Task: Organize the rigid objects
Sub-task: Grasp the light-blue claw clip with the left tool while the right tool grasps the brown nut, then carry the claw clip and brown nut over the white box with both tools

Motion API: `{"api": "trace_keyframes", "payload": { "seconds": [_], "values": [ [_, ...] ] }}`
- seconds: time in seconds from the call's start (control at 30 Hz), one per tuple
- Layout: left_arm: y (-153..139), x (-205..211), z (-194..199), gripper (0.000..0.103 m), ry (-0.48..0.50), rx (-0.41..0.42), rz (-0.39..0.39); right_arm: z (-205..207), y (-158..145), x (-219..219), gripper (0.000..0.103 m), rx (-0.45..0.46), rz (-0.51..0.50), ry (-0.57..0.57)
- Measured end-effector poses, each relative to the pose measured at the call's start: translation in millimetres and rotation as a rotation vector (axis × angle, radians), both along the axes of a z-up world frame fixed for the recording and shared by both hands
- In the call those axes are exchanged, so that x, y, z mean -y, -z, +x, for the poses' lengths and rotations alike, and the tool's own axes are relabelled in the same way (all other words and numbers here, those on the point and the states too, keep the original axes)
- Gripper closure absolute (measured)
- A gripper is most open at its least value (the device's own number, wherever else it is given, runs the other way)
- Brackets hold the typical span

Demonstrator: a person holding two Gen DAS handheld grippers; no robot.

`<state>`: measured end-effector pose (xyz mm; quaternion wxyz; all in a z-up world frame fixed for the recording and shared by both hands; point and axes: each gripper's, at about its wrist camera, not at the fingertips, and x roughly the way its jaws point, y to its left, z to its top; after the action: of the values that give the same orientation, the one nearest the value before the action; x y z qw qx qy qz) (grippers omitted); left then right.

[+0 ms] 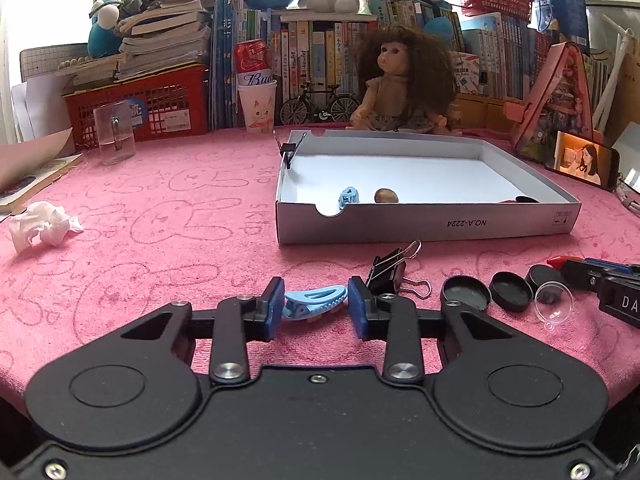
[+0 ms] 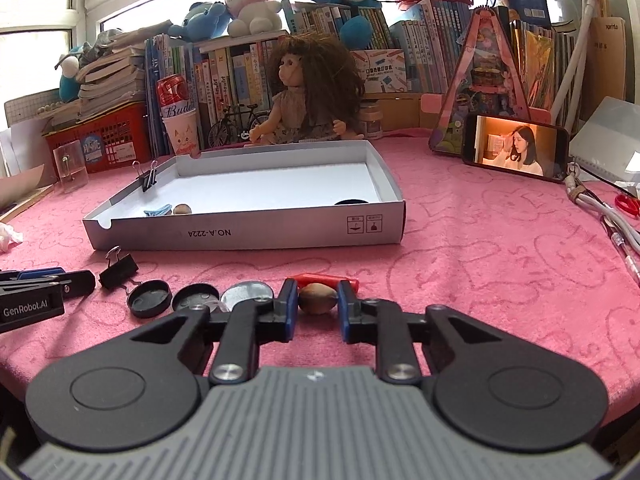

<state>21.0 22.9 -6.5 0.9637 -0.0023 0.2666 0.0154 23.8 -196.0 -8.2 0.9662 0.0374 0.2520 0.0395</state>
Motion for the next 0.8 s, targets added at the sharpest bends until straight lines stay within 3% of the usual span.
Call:
{"api": "trace_keyframes", "payload": {
  "seconds": [0.4, 0.8],
  "values": [
    [-22, -7, 3, 0.071, 0.006, 0.047, -0.040, -1, -21, 2, 0.078, 0.073, -0.025, -0.002],
    [-46, -1, 33, 0.071, 0.073, 0.079, -0.066, 20, -35, 5, 0.078, 0.093, -0.029, -0.012]
  ]
}}
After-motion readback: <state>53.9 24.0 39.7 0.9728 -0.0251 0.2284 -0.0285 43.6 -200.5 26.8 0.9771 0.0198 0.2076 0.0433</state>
